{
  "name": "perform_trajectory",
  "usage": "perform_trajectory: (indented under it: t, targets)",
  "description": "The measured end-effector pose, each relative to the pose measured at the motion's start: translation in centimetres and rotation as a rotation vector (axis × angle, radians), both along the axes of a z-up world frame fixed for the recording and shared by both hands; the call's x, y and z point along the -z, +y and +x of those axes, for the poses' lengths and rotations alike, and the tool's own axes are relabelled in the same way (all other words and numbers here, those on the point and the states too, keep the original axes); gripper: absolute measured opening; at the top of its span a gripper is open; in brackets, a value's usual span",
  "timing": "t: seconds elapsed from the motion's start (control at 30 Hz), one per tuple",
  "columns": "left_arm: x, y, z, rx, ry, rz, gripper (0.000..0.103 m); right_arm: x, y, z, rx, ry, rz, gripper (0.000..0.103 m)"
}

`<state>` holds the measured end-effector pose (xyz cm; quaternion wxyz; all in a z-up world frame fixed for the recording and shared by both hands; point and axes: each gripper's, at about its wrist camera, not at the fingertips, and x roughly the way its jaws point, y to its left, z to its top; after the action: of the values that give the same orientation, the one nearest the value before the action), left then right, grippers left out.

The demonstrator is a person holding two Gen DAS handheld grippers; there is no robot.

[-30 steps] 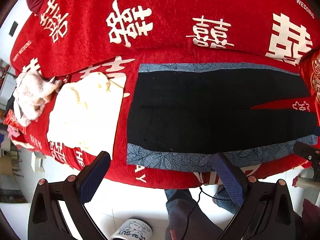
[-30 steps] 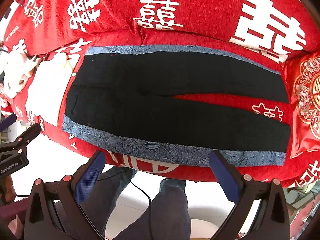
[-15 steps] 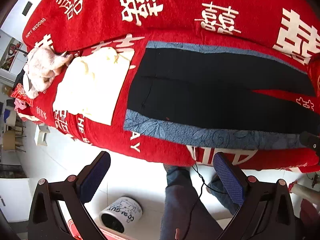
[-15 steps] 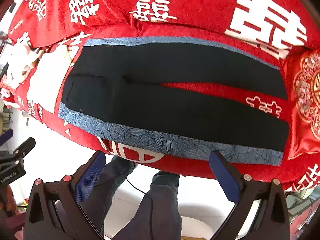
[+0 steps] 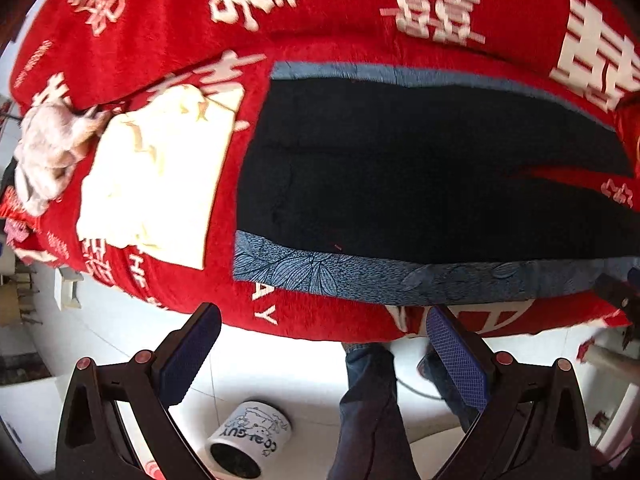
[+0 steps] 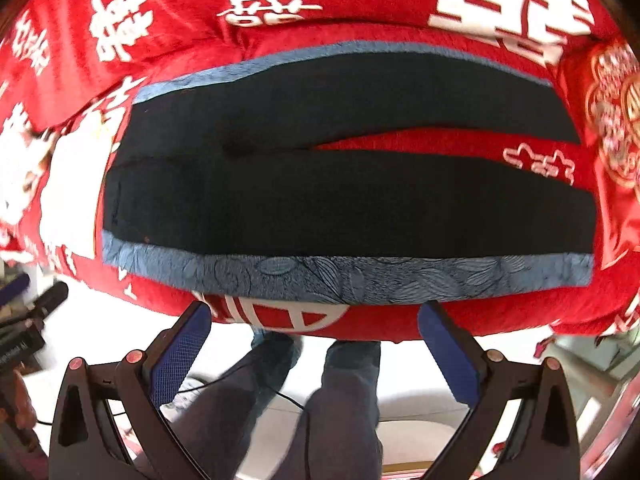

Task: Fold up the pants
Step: 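Grasp the grey-lined hem of the black trousers with both grippers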

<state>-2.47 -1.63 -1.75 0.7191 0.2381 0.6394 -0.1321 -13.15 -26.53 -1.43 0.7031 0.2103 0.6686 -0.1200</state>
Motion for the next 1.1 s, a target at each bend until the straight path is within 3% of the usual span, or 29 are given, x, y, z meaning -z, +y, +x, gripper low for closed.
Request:
perform_trajectory:
  t: [0.17,0.47,0.63,0.73,0.8,0.83,0.9,0.97,1.03,1.1]
  targets:
    - [5.4,0.1,1.7,0.047,0.045,0.032,0.103,3.9,0.7,1.0,0.060,0.021,0.016,0.103]
    - [9.2,1.2,3.5,0.004,0.053,-0.051,0.103,8.6,2.2,1.6,0.106,-0.021,0.103,0.103]
    - [10.1,2.0,4.5,-0.024,0.016,-0.158,0.103,10.1,3.9,2.1,0.109,-0.120,0.237,0.103]
    - [10.7,2.9,4.9,-0.042,0.011,-0.222,0.103,11.1,5.5,2.3,0.084,-0.201,0.358,0.103]
    - [11.4,3.8,5.2,-0.067,0.030,-0.263,0.103,12.5,7.1,2.3,0.071,-0.243,0.493,0.103]
    - [11.8,4.3,5.4,-0.078,0.048,-0.289,0.102,13.2,7.8,2.2,0.070,-0.250,0.537,0.103]
    - [12.4,5.7,5.8,-0.120,0.088,-0.358,0.074,14.5,9.5,2.2,0.070,-0.256,0.614,0.103]
    - [13.1,7.0,6.0,-0.158,0.132,-0.411,0.063,15.9,10.7,1.8,0.078,-0.259,0.657,0.103]
    - [13.5,8.2,6.0,-0.182,0.146,-0.450,0.063,17.3,11.5,1.4,0.102,-0.264,0.682,0.100]
    - [13.4,8.9,5.8,-0.177,0.146,-0.461,0.063,18.4,11.7,1.2,0.125,-0.277,0.692,0.080]
